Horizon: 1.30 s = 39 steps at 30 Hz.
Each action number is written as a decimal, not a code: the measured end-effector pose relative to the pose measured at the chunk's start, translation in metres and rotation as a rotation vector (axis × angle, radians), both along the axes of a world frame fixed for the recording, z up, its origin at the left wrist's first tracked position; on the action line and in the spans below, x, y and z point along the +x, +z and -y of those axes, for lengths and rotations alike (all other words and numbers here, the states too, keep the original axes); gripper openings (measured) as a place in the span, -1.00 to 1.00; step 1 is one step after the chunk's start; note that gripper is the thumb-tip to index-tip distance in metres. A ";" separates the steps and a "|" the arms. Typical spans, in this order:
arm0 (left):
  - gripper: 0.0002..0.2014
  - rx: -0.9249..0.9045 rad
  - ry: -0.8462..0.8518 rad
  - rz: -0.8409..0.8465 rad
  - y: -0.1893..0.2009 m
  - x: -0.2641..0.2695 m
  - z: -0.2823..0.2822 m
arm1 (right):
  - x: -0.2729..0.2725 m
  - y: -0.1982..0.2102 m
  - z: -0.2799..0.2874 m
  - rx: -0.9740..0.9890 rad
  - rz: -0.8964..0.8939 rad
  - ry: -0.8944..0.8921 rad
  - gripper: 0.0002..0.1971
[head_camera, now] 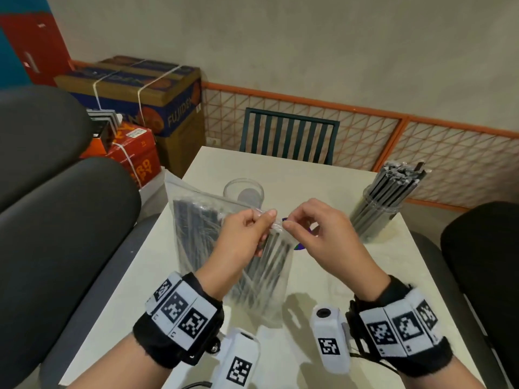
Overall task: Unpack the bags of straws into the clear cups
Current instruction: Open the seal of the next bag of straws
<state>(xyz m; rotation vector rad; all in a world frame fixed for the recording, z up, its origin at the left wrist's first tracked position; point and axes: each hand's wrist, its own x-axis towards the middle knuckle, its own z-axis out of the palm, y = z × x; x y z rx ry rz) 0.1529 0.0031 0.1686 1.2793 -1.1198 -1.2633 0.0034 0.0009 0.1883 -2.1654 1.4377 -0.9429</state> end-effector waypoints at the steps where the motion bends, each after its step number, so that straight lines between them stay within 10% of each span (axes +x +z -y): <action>1: -0.66 -0.007 0.006 -0.003 -0.001 -0.002 -0.001 | 0.000 0.002 0.000 -0.043 -0.072 -0.017 -0.84; 11: -0.67 0.012 -0.034 0.042 -0.018 -0.013 -0.011 | -0.016 -0.007 0.020 0.149 -0.115 -0.294 -0.81; 19: -0.71 0.002 -0.018 0.032 -0.014 -0.022 -0.012 | -0.011 0.002 -0.002 0.252 -0.122 0.055 -0.72; 27: -0.65 0.036 0.019 0.018 -0.016 -0.025 -0.017 | -0.018 -0.006 0.012 0.557 0.304 0.028 -0.71; 33: -0.65 0.047 -0.082 0.033 -0.021 -0.027 -0.028 | -0.014 -0.015 0.027 0.227 0.053 -0.246 -0.75; 39: -0.67 0.111 -0.174 0.072 -0.016 -0.019 -0.022 | -0.001 -0.006 0.020 0.207 -0.083 0.040 -0.88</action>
